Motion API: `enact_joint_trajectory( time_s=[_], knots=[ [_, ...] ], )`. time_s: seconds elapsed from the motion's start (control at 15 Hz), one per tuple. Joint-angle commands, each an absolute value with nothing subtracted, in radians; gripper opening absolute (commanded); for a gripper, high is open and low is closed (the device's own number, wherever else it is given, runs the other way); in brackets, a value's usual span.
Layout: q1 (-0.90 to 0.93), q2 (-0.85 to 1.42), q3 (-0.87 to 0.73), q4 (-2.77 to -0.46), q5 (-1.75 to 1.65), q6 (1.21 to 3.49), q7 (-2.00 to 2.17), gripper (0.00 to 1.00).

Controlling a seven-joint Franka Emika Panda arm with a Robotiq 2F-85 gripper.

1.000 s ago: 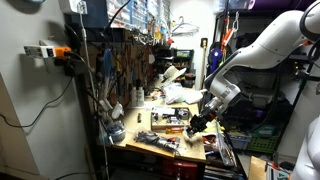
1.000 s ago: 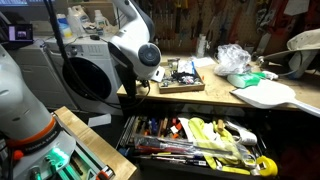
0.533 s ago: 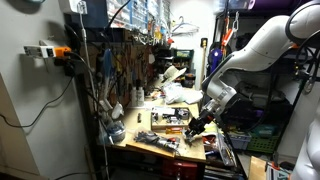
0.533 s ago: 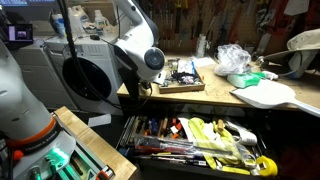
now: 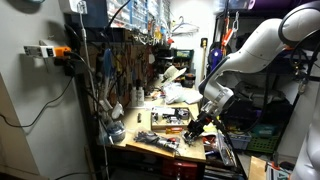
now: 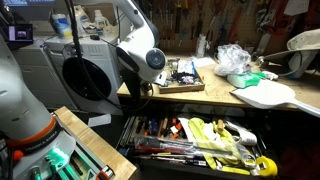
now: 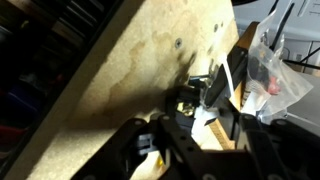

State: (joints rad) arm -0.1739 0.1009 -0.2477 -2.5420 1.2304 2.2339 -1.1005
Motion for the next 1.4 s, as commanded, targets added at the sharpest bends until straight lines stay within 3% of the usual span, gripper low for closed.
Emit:
enact_joint_trajectory(
  time_s=[0.0,0.13,0.2,0.4,0.67,0.8,0.87,0.93,1.33],
  knots=[
    [-0.183,0.136,-0.229,-2.531,1.227,2.285,-1.102,0.42],
    [-0.182,0.135,-0.228,-2.534,1.221,2.294,-1.102,0.72],
    [-0.181,0.137,-0.225,-2.534,1.220,2.301,-1.101,0.77],
    [-0.180,0.137,-0.215,-2.534,1.213,2.313,-1.095,0.81],
    [-0.181,0.132,-0.211,-2.540,1.208,2.335,-1.090,0.74],
    [-0.179,0.124,-0.210,-2.549,1.202,2.353,-1.079,0.83],
    [-0.178,0.116,-0.210,-2.557,1.191,2.365,-1.067,0.94],
    [-0.177,0.110,-0.210,-2.564,1.175,2.375,-1.053,1.00],
    [-0.168,0.064,-0.201,-2.610,1.037,2.523,-0.944,1.00]
  ],
)
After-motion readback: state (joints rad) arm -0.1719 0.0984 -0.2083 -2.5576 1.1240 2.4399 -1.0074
